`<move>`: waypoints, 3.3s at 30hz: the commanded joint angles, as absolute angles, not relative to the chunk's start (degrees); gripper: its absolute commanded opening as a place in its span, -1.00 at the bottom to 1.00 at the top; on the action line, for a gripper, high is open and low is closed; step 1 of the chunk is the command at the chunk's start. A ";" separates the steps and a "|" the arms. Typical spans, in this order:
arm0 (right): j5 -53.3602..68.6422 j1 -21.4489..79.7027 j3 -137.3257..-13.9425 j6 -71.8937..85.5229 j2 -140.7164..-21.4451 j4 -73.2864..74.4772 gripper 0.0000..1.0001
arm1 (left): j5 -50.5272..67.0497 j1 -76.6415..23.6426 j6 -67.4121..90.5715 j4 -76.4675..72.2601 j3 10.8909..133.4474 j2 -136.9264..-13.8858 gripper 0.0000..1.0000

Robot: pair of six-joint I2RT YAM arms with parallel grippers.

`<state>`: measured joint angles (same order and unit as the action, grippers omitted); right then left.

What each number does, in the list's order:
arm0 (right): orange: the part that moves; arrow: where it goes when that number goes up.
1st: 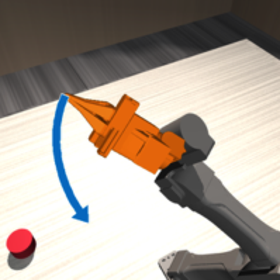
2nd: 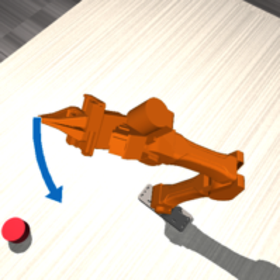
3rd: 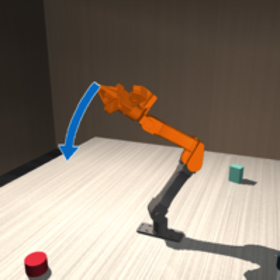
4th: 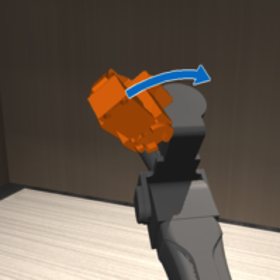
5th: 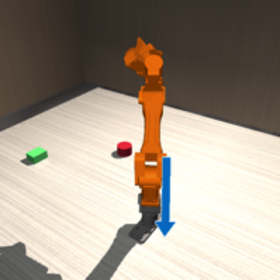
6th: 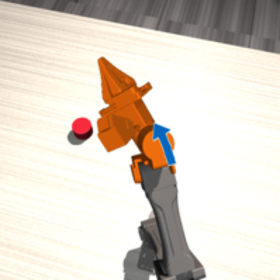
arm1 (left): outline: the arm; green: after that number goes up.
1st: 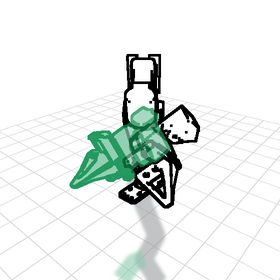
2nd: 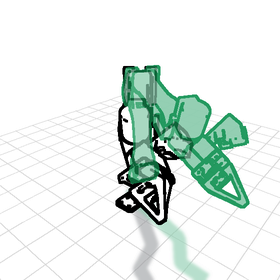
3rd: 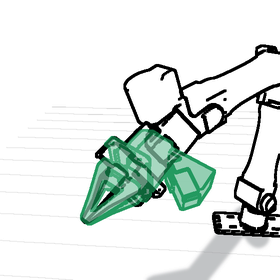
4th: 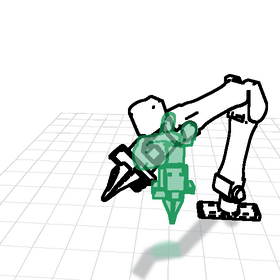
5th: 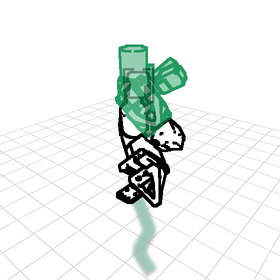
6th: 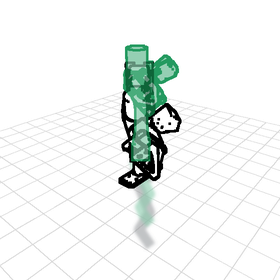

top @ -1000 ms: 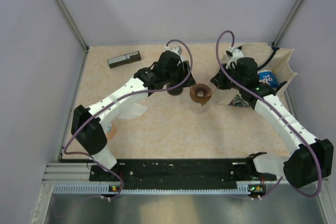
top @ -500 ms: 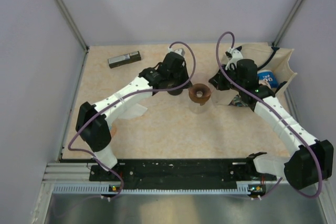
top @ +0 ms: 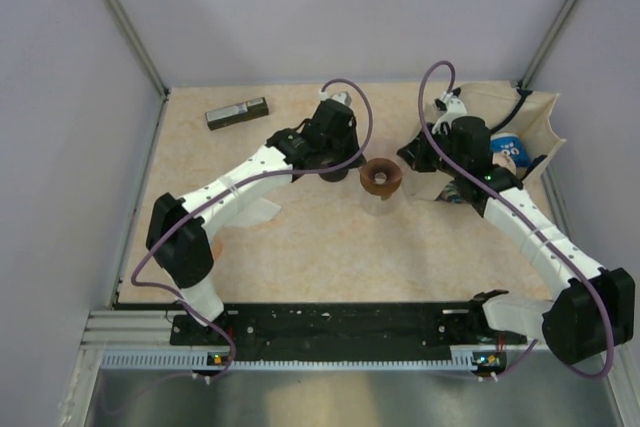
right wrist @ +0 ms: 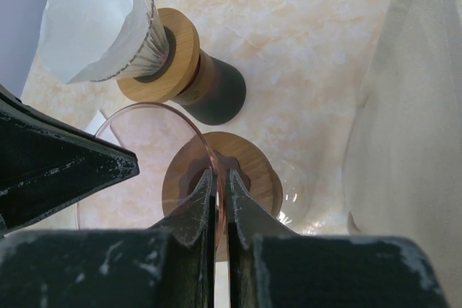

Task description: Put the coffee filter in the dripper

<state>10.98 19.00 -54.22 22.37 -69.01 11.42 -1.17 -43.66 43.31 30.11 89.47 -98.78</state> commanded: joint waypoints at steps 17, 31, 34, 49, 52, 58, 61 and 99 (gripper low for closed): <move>7.29 13.89 -37.09 23.82 -74.44 25.93 -1.00 | -2.63 -45.18 43.68 41.75 86.14 -105.82 -1.00; 7.73 13.62 -33.14 25.66 -78.31 23.29 -1.00 | -5.45 -45.18 44.74 43.94 84.20 -108.28 -1.00; 7.56 13.36 -33.22 25.58 -77.17 23.90 -1.00 | -4.66 -45.26 44.47 43.60 84.11 -108.11 -1.00; 17.84 13.53 -46.14 20.57 -72.25 28.47 -1.00 | -0.26 -45.79 41.40 41.84 94.04 -106.88 -1.00; 18.63 13.45 -48.95 20.39 -71.98 29.18 -1.00 | -0.26 -45.88 41.13 41.92 95.44 -106.88 -0.99; 20.56 13.54 -53.08 20.57 -72.86 29.79 -0.98 | 1.67 -45.88 40.25 41.84 97.99 -106.70 -0.86; 21.88 13.54 -54.93 20.65 -73.12 29.79 -0.86 | 1.85 -45.97 39.64 41.84 99.22 -106.70 -0.75; 25.58 14.06 -73.73 23.47 -72.52 30.23 0.84 | 1.23 -45.88 32.70 44.21 109.60 -102.40 0.77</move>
